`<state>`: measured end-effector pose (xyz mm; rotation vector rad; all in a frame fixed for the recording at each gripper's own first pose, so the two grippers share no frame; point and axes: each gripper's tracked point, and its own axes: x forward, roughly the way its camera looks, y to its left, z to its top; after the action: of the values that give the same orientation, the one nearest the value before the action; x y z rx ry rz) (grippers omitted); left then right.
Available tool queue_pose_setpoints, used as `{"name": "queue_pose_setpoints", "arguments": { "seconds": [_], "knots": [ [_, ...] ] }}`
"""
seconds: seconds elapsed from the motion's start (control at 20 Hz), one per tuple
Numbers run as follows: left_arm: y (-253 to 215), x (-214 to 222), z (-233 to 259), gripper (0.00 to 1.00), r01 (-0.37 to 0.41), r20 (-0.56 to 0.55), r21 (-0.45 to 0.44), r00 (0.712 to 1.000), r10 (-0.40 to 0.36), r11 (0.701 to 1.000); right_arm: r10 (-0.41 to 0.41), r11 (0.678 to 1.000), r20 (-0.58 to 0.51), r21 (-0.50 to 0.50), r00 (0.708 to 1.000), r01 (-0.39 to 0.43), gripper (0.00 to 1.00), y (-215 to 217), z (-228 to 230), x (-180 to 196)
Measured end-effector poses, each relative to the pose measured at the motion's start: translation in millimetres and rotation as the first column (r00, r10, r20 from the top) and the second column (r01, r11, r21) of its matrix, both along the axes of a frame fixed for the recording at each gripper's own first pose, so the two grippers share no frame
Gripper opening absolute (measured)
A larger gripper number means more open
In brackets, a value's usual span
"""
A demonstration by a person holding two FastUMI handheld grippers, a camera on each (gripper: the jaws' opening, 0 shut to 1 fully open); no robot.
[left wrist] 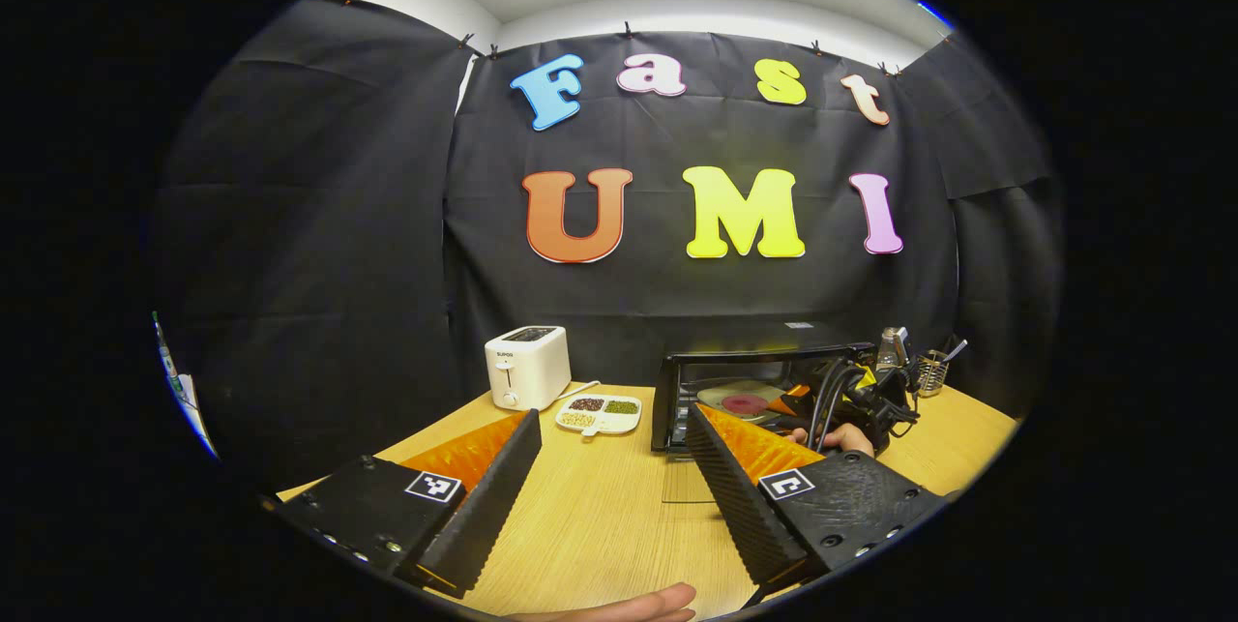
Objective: Open the electric oven with the left hand, put the food in, and close the electric oven.
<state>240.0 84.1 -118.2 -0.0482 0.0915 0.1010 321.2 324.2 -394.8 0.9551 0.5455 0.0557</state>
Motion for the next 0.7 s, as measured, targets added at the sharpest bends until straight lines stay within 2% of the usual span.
{"name": "queue_pose_setpoints", "arguments": {
  "seconds": [0.1,0.15,0.2,0.25,0.35,0.5,0.55,0.65,0.7],
  "knots": [
    [-2,-3,1,0.96,0.003,-0.004,0.005,1.0,-0.003,1.0,0.02,0.998,0.046,-0.056,0.999,-0.017,0.54,-2,9,-17],
    [-2,-6,2,0.96,0.004,-0.005,0.008,1.0,-0.004,1.0,0.035,0.996,0.061,-0.078,0.998,-0.03,0.55,-2,13,-24],
    [-4,-8,4,0.96,0.004,-0.004,0.009,1.0,-0.004,1.0,0.045,0.995,0.08,-0.094,0.996,-0.037,0.67,-3,17,-31],
    [-4,-11,5,0.96,0.005,-0.004,0.009,1.0,-0.005,1.0,0.062,0.992,0.093,-0.116,0.994,-0.051,0.68,-4,21,-38],
    [-4,-15,7,0.96,0.005,-0.004,0.012,1.0,-0.005,1.0,0.127,0.986,0.104,-0.124,0.987,-0.114,0.81,5,29,-57],
    [-1,-20,6,0.96,-0.003,-0.018,0.013,1.0,0.003,1.0,0.233,0.959,0.122,-0.193,0.965,-0.208,0.84,11,48,-86],
    [-3,-22,5,0.96,0.007,-0.026,0.009,1.0,-0.007,1.0,0.252,0.949,0.142,-0.232,0.957,-0.215,0.9,7,57,-95],
    [-7,-23,1,0.96,0.024,-0.04,0.005,0.999,-0.023,1.0,0.282,0.93,0.184,-0.294,0.941,-0.221,0.91,0,79,-110],
    [-7,-23,0,0.96,0.024,-0.043,0.007,0.999,-0.024,1.0,0.288,0.92,0.197,-0.328,0.937,-0.214,0.98,-8,88,-117]
  ]
}}
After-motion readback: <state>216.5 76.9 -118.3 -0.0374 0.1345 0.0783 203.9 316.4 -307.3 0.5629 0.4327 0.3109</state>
